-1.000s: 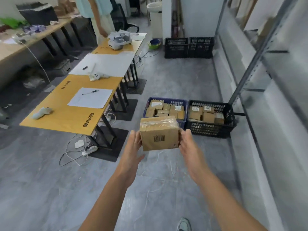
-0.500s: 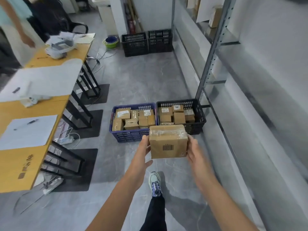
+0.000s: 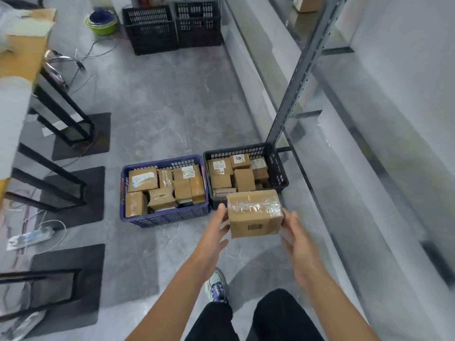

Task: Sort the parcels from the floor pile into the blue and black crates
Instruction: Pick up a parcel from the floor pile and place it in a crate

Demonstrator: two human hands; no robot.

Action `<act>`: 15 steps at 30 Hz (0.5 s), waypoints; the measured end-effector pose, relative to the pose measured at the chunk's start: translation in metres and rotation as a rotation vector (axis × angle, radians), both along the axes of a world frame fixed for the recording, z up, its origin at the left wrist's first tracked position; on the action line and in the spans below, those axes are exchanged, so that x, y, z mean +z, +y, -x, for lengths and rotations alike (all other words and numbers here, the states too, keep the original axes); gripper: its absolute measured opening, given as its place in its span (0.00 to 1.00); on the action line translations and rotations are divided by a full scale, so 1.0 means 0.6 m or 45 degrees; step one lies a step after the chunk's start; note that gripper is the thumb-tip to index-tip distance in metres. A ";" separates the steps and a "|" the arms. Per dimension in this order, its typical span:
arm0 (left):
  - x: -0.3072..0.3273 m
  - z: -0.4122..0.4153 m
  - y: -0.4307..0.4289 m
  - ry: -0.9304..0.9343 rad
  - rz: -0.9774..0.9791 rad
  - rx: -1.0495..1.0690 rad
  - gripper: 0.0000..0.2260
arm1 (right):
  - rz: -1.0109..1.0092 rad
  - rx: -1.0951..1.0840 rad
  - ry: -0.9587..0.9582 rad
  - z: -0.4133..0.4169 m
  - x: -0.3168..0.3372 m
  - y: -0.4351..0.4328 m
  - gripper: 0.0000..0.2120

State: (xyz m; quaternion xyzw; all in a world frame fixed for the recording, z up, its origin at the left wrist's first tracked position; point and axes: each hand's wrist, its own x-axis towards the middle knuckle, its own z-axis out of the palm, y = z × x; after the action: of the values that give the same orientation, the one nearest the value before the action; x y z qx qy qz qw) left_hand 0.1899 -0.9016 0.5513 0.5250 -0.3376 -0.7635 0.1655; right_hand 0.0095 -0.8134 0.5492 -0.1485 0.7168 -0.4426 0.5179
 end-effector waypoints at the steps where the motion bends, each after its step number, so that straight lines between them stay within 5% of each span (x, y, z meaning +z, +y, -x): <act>1: -0.002 0.009 -0.019 -0.005 -0.010 -0.017 0.30 | -0.011 -0.019 -0.007 0.010 -0.006 -0.016 0.22; 15: -0.140 0.271 -0.320 -0.104 -0.183 -0.036 0.32 | -0.163 -0.186 -0.214 0.254 -0.146 -0.308 0.16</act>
State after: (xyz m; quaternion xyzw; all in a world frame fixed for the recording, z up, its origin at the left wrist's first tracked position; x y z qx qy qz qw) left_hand 0.0272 -1.0933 0.4673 0.5615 -0.2957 -0.7660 0.1026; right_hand -0.1429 -0.9984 0.4616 -0.0247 0.7065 -0.4435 0.5510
